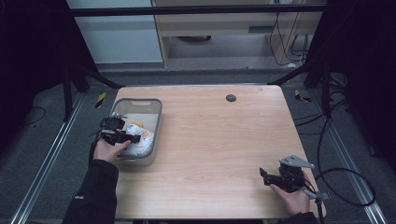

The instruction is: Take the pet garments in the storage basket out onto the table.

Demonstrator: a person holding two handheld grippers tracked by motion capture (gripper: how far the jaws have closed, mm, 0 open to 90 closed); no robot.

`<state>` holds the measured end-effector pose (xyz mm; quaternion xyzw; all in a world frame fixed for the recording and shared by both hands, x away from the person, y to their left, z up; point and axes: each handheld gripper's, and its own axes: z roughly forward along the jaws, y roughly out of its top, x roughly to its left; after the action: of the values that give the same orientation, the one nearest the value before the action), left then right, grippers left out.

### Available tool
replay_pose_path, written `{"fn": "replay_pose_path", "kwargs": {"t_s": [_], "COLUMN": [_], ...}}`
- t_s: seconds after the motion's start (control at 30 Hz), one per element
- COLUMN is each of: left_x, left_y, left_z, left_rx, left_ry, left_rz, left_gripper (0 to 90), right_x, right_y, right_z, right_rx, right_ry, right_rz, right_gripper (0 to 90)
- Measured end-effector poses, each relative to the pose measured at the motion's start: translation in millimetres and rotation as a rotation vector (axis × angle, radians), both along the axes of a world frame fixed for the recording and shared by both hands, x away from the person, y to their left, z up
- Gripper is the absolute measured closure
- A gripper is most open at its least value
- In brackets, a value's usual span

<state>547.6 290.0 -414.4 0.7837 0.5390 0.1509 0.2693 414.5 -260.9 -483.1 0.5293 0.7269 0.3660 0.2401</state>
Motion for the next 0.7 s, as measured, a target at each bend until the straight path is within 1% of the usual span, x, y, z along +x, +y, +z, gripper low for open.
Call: {"fn": "replay_pose_path", "kwargs": {"t_s": [0.1,0.13,0.23,0.27,0.47,0.53,0.6,0.7], "left_x": [0.0,0.2,0.1,0.0,-0.1,-0.1,-0.9,-2.6], "left_y": [-0.2,-0.4,-0.8,-1.3,-2.8,-2.7,-2.7,-3.4], "left_z": [-2.3,-3.3,-3.1,-3.2,-5.4,-5.4,-4.9,-4.0], "left_rx": [-0.005,-0.011,-0.01,-0.009,-0.021,-0.024,-0.024,-0.017], "left_ry": [0.003,0.009,0.014,0.017,0.035,0.038,0.039,0.034], "left_rz": [0.004,0.006,0.013,0.018,0.026,0.025,0.021,0.022], "left_gripper": [32.4,35.1,41.3,44.4,57.2,58.7,63.1,65.3], "right_x": [0.1,0.1,0.4,0.0,0.7,0.5,0.6,0.5], "right_y": [0.0,0.5,0.3,0.8,1.0,1.5,1.7,1.6], "right_z": [-0.3,-0.2,-0.7,-0.2,-1.2,-1.0,-1.2,-1.2], "right_rx": [-0.002,0.003,-0.003,0.006,-0.004,0.003,0.002,0.001], "right_ry": [0.0,0.008,0.004,0.01,0.012,0.018,0.021,0.02], "right_rz": [0.003,0.002,0.006,0.007,0.011,0.01,0.013,0.015], "right_gripper": [13.3,13.3,13.3,13.3,13.4,13.4,13.4,13.5]}}
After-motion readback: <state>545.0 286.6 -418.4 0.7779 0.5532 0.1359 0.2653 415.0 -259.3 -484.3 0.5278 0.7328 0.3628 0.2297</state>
